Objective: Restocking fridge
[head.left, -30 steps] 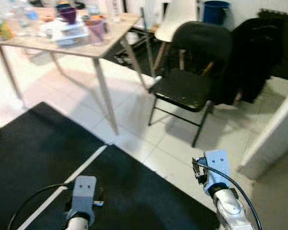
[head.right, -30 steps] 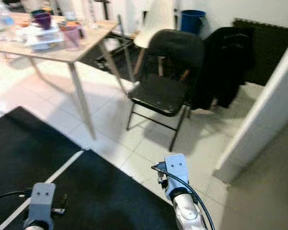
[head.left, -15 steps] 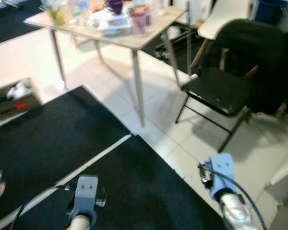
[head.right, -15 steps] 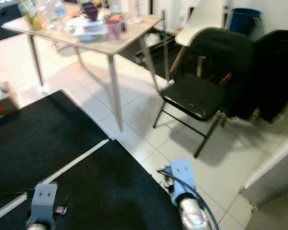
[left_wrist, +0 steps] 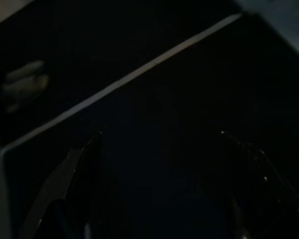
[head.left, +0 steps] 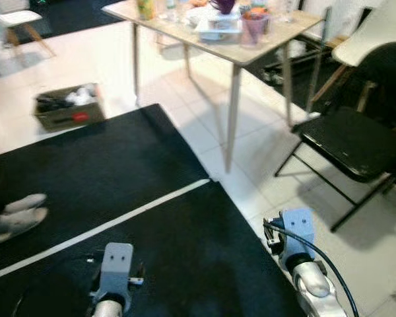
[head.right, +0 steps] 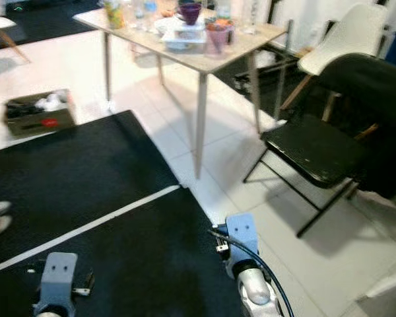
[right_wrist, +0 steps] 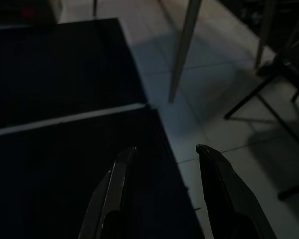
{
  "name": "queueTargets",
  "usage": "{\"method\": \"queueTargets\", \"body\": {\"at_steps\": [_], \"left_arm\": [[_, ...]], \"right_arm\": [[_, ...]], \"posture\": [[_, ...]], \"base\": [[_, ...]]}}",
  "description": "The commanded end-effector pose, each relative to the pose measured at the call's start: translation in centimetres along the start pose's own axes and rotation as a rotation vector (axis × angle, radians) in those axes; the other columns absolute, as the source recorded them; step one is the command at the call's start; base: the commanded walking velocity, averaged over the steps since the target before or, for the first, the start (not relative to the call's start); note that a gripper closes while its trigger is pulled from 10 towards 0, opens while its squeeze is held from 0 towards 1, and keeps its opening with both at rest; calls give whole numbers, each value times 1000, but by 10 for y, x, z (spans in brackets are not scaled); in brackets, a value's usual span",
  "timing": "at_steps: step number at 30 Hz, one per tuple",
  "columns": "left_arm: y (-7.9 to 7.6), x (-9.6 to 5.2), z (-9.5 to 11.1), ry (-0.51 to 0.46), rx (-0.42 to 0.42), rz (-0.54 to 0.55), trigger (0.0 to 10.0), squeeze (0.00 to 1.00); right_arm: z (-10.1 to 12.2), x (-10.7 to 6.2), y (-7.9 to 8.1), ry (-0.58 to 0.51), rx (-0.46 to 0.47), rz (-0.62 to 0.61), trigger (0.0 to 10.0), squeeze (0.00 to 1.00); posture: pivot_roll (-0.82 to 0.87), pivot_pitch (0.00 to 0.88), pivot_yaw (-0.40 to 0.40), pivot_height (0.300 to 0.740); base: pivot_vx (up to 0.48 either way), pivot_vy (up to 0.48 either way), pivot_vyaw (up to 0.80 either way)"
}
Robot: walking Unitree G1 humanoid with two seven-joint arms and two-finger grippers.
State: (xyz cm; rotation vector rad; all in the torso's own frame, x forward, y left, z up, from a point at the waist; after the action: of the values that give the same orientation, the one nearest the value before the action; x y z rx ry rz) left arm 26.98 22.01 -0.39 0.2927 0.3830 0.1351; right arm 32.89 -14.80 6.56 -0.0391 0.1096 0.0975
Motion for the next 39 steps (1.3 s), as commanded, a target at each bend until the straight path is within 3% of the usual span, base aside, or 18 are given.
{"method": "queueTargets", "body": {"at_steps": [1, 8, 13, 14, 16, 18, 19, 23, 25, 27, 32, 36, 39], "left_arm": [[3, -1, -6, 21, 13, 5, 10000, 0], [4, 6, 7, -17, 23, 3, 10000, 0], [2, 21, 66, -194, 19, -39, 10000, 0], [2, 21, 66, -194, 19, -39, 10000, 0], [-2, 21, 86, -258, 4, -67, 10000, 0], [-13, 18, 111, -320, -71, -139, 10000, 0], [-13, 18, 111, -320, -71, -139, 10000, 0], [-31, 12, 134, -339, -248, -239, 10000, 0], [-40, 7, 145, -335, -375, -276, 10000, 0], [-46, 3, 155, -345, -427, -296, 10000, 0], [-53, 0, 172, -396, -401, -316, 10000, 0], [-43, 0, 182, -443, -324, -257, 10000, 0], [-41, 2, 181, -430, -323, -239, 10000, 0]], "right_arm": [[-5, -1, 2, 20, 9, 0, 10000, 0], [-1, 4, 2, -3, 27, -12, 10000, 0], [20, 14, 6, -81, 75, -25, 10000, 0], [20, 14, 6, -81, 75, -25, 10000, 0], [24, 16, 9, -92, 79, -17, 10000, 0], [28, 18, 10, -100, 82, -12, 10000, 0], [28, 18, 10, -100, 82, -12, 10000, 0], [34, 19, 11, -114, 86, -5, 10000, 0], [36, 19, 12, -119, 85, 5, 10000, 0], [38, 20, 13, -124, 80, 16, 10000, 0], [47, 21, 12, -151, 80, 24, 10000, 0], [68, 23, 21, -216, 99, 40, 10000, 0], [76, 23, 24, -239, 90, 48, 10000, 0]], "posture": [[-108, 201, 47, 740], [-92, 174, 61, 740], [-82, 139, 66, 740], [-82, 139, 66, 740], [-79, 134, 66, 740], [-82, 129, 63, 740], [-82, 129, 63, 740], [-87, 129, 53, 740], [-91, 130, 41, 740], [-94, 129, 37, 740], [-90, 109, 26, 740], [-101, 96, 23, 740], [-103, 97, 24, 740]], "base": [[0, 0, 763], [0, 0, 653], [0, 0, 0], [0, 0, 0], [0, 0, 0], [0, 0, 0], [0, 0, 0], [0, 0, 0], [0, 0, 0], [0, 0, 0], [0, 0, 0], [0, 0, 0], [0, 0, 0]]}}
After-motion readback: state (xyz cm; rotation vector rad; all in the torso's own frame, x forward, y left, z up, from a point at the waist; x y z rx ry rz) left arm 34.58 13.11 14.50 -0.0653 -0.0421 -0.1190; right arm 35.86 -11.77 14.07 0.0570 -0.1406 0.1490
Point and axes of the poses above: a point about 5 cm out from each wrist's last joint towards the gripper, its own x axis pointing out of the wrist towards the gripper, its own z axis along the axis of the wrist's last joint, y = z × x, the point moved 5 cm from there along x, pointing out of the wrist towards the gripper, and after that the axes turned 6 degrees about x, right-handed, at the moved point
